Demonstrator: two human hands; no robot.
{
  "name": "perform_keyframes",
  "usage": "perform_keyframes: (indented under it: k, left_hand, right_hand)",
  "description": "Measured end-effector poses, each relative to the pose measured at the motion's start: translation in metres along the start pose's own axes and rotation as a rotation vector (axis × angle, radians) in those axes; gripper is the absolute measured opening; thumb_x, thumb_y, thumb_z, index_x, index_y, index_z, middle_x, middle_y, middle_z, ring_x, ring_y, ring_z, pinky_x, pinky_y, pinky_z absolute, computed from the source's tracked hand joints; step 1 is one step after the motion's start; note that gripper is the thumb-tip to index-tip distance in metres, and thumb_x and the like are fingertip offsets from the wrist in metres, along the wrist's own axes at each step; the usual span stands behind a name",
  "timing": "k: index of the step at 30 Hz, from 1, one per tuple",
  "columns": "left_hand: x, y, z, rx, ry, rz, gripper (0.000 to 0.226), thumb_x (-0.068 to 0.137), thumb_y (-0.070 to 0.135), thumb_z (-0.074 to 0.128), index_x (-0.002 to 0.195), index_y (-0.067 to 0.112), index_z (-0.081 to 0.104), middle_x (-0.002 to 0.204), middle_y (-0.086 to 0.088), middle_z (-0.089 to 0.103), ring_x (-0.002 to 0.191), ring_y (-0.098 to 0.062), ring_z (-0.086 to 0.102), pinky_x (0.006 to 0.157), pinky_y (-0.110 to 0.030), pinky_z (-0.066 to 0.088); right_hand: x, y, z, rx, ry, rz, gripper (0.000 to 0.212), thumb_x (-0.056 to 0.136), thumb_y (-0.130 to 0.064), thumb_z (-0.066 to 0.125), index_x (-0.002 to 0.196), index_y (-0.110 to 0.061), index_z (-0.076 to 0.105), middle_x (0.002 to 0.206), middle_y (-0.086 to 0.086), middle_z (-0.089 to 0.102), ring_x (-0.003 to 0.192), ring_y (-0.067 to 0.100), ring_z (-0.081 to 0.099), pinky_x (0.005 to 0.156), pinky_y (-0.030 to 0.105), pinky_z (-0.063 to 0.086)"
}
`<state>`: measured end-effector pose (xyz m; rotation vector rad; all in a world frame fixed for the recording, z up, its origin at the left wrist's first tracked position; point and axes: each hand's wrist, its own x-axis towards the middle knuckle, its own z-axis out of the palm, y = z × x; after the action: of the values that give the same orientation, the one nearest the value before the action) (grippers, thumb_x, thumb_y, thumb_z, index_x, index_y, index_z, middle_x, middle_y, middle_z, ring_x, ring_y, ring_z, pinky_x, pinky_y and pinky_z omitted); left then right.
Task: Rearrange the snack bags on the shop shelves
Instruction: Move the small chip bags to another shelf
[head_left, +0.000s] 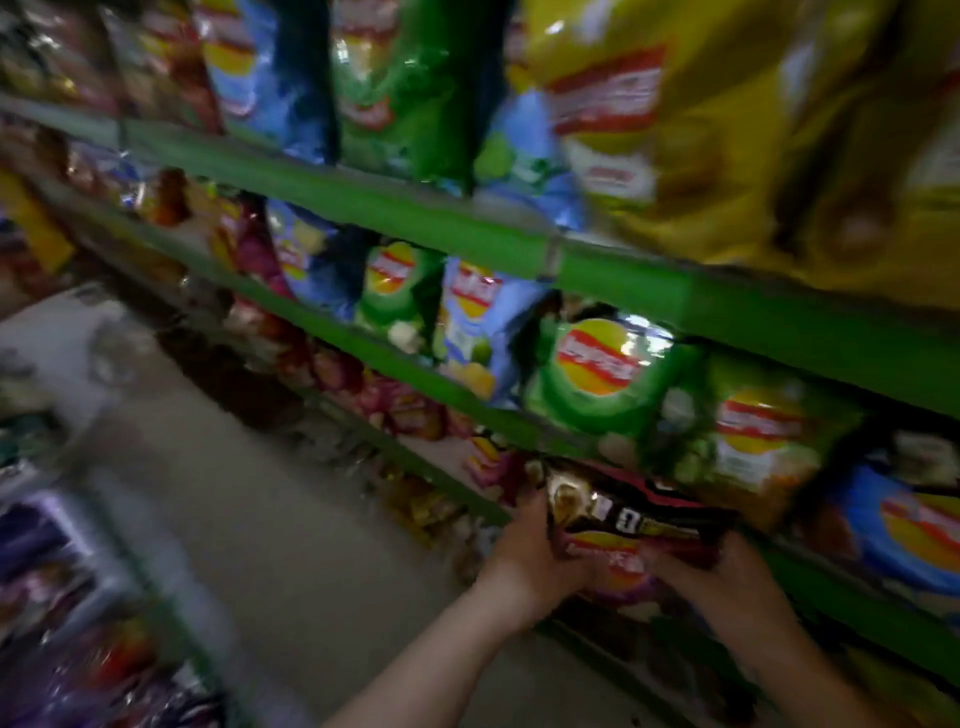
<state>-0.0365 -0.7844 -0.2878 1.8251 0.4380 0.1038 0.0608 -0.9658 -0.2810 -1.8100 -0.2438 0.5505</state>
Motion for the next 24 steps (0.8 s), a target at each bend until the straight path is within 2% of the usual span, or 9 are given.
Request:
perform_keyframes:
  k: [3, 6, 8, 11, 13, 16, 18, 20, 24]
  left_hand:
    - [0.019, -0.042, -0.075, -0.007, 0.091, -0.062, 0.053, 0.061, 0.037, 0.08, 0.11, 0.042, 0.061, 0.104, 0.018, 0.073, 0.096, -0.001, 0.069, 0.084, -0.036, 0.058]
    - [0.039, -0.079, -0.147, 0.017, 0.142, -0.042, 0.049, 0.058, 0.039, 0.082, 0.1, 0.057, 0.062, 0.098, 0.034, 0.069, 0.093, 0.007, 0.067, 0.076, -0.015, 0.054]
    - [0.055, -0.107, -0.19, 0.024, 0.186, -0.076, 0.043, 0.064, 0.026, 0.084, 0.1, 0.043, 0.068, 0.095, 0.027, 0.072, 0.097, -0.005, 0.069, 0.076, -0.015, 0.053]
    - [0.083, -0.148, -0.24, 0.035, 0.171, -0.094, 0.048, 0.069, 0.016, 0.085, 0.113, 0.015, 0.067, 0.111, 0.0, 0.072, 0.107, -0.021, 0.067, 0.091, -0.04, 0.054]
    - [0.097, -0.166, -0.268, 0.072, 0.195, -0.106, 0.06, 0.065, 0.027, 0.089, 0.119, 0.015, 0.064, 0.118, 0.004, 0.069, 0.11, -0.013, 0.064, 0.092, -0.029, 0.051]
    - [0.112, -0.196, -0.299, 0.104, 0.221, -0.166, 0.067, 0.06, 0.042, 0.083, 0.12, 0.021, 0.062, 0.118, 0.008, 0.065, 0.108, -0.009, 0.062, 0.087, -0.022, 0.047]
    - [0.117, -0.218, -0.311, 0.089, 0.221, -0.232, 0.056, 0.064, 0.032, 0.084, 0.111, 0.043, 0.055, 0.107, 0.02, 0.061, 0.098, 0.012, 0.057, 0.081, -0.01, 0.045]
    - [0.12, -0.247, -0.319, 0.12, 0.243, -0.248, 0.06, 0.07, 0.017, 0.083, 0.101, 0.055, 0.046, 0.093, 0.033, 0.051, 0.081, 0.028, 0.051, 0.066, 0.005, 0.036]
    - [0.116, -0.29, -0.329, 0.142, 0.222, -0.417, 0.052, 0.079, 0.012, 0.077, 0.126, 0.025, 0.057, 0.097, 0.011, 0.059, 0.082, 0.0, 0.057, 0.067, -0.003, 0.041]
  right_hand:
    - [0.039, -0.008, 0.084, 0.015, -0.075, 0.029, 0.04, 0.068, -0.011, 0.086, 0.093, -0.034, 0.066, 0.083, -0.026, 0.072, 0.074, -0.015, 0.065, 0.058, 0.003, 0.047]
    - [0.075, -0.017, 0.165, -0.016, -0.157, 0.079, 0.037, 0.062, -0.022, 0.091, 0.083, -0.04, 0.067, 0.072, -0.038, 0.067, 0.068, -0.021, 0.061, 0.052, -0.002, 0.041]
    - [0.102, -0.022, 0.214, -0.001, -0.171, 0.127, 0.036, 0.058, -0.028, 0.092, 0.085, -0.038, 0.07, 0.078, -0.03, 0.072, 0.073, -0.015, 0.065, 0.054, 0.001, 0.045]
    - [0.141, -0.021, 0.281, 0.014, -0.14, 0.199, 0.048, 0.041, -0.046, 0.093, 0.082, -0.03, 0.074, 0.076, -0.019, 0.075, 0.071, -0.003, 0.071, 0.054, 0.011, 0.052]
    - [0.169, -0.012, 0.317, 0.047, -0.116, 0.297, 0.069, 0.034, -0.048, 0.094, 0.094, -0.02, 0.075, 0.083, -0.005, 0.078, 0.076, 0.016, 0.075, 0.058, 0.031, 0.06]
    - [0.217, 0.009, 0.358, 0.034, -0.035, 0.376, 0.063, 0.053, -0.032, 0.094, 0.108, -0.009, 0.072, 0.099, 0.006, 0.076, 0.09, 0.028, 0.072, 0.075, 0.048, 0.06]
    - [0.252, 0.025, 0.378, 0.085, 0.049, 0.454, 0.062, 0.065, -0.018, 0.09, 0.117, 0.003, 0.064, 0.119, 0.018, 0.068, 0.104, 0.036, 0.067, 0.09, 0.054, 0.054]
    - [0.282, 0.04, 0.394, 0.181, 0.121, 0.533, 0.067, 0.075, -0.012, 0.083, 0.132, 0.004, 0.051, 0.129, 0.022, 0.061, 0.111, 0.038, 0.063, 0.094, 0.056, 0.051]
    - [0.32, 0.053, 0.412, 0.351, 0.192, 0.697, 0.067, 0.089, -0.014, 0.069, 0.145, -0.003, 0.033, 0.136, 0.024, 0.054, 0.119, 0.041, 0.057, 0.098, 0.057, 0.047]
